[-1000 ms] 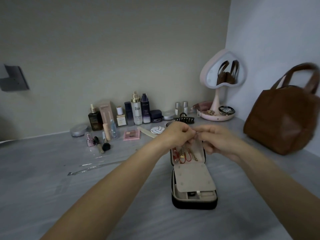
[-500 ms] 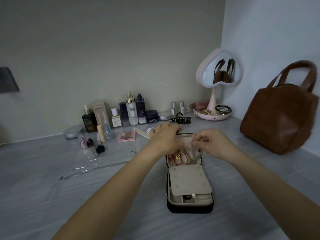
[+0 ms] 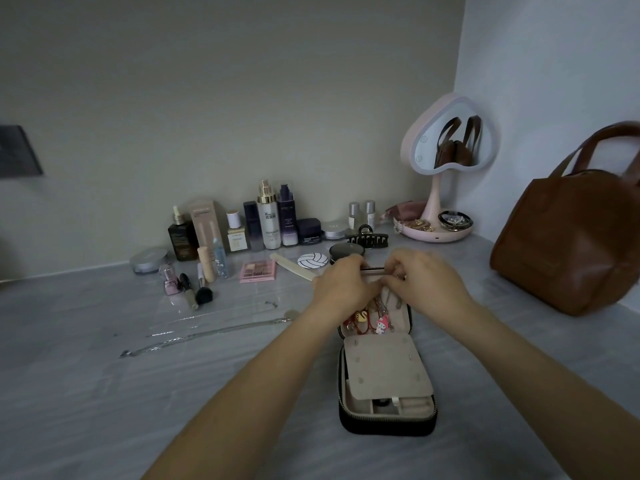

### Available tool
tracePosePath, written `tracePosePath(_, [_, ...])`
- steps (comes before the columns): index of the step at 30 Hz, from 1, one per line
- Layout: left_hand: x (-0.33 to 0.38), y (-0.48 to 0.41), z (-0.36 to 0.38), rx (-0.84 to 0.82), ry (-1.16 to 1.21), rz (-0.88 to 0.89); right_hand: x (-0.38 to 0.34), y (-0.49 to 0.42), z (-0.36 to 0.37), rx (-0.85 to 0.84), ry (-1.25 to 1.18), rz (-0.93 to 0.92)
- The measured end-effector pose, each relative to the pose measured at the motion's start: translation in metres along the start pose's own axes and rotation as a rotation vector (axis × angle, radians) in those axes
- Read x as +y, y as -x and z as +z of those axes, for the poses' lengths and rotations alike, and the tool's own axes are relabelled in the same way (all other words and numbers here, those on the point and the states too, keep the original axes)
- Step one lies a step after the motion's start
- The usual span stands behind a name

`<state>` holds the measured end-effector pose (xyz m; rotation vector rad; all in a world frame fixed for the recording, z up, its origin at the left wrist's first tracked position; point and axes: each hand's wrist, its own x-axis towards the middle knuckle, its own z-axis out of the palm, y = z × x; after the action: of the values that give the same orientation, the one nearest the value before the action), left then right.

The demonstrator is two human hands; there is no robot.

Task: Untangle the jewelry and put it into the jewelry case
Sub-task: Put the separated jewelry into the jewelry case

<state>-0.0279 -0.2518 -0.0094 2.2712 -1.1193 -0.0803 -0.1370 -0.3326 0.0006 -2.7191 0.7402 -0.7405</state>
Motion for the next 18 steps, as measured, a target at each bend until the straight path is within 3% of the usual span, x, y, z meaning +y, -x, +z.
tracePosePath(9, [-0.002, 0.0, 0.0, 0.01, 0.042, 0.008, -0.001, 0.005, 0.002, 0.123, 0.104, -0.023])
tracePosePath(15, [-0.007, -0.001, 0.0, -0.085, -0.033, 0.039, 0.0, -0.002, 0.0, 0.091, -0.108, 0.071])
tracePosePath(18, [-0.005, 0.002, 0.002, -0.032, -0.037, 0.037, -0.002, -0.005, -0.002, 0.033, -0.162, 0.091])
